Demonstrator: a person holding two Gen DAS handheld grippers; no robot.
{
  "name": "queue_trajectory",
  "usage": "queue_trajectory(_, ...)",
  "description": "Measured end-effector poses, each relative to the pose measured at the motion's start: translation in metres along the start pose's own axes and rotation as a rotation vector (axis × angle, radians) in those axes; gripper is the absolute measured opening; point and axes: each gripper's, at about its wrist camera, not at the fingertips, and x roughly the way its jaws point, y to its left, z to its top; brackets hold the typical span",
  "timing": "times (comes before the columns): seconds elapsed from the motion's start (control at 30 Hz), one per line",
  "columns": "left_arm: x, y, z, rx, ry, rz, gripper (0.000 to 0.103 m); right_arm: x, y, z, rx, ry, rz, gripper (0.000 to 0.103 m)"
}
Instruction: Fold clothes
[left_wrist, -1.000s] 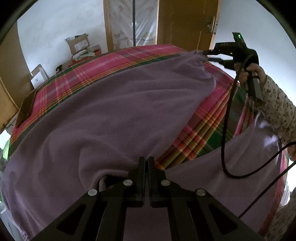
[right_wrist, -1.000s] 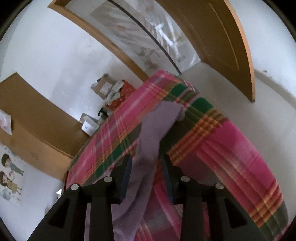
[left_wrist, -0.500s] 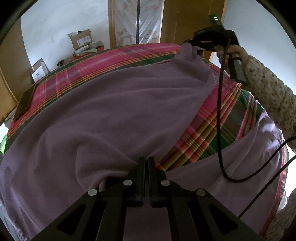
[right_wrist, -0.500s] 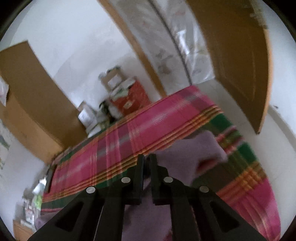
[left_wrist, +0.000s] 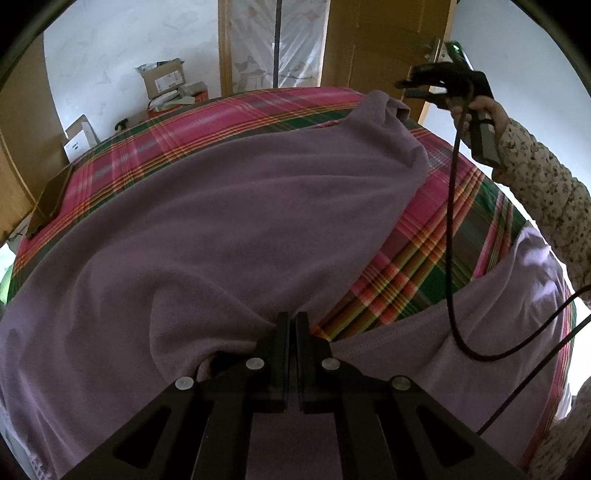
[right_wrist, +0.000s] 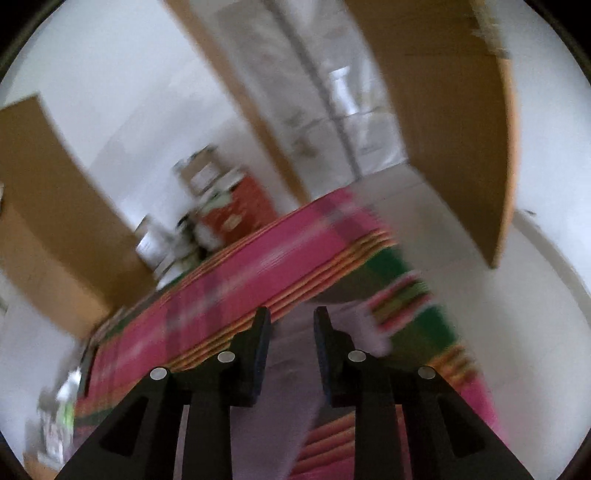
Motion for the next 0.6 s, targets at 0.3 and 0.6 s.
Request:
queue_trajectory(0.3,0.0,0.002,0.0,-0.009,0.0,-0.003,0.003,0.008,-0.021,-0.035,-0.054,0.092,0.0,0.026)
queue_trajectory(0.6,0.0,0.001,-0.001,-0.013,0.001,-0.004,0.003,0.036,-0.009,-0.039,-0.072,0.156,0.038,0.026)
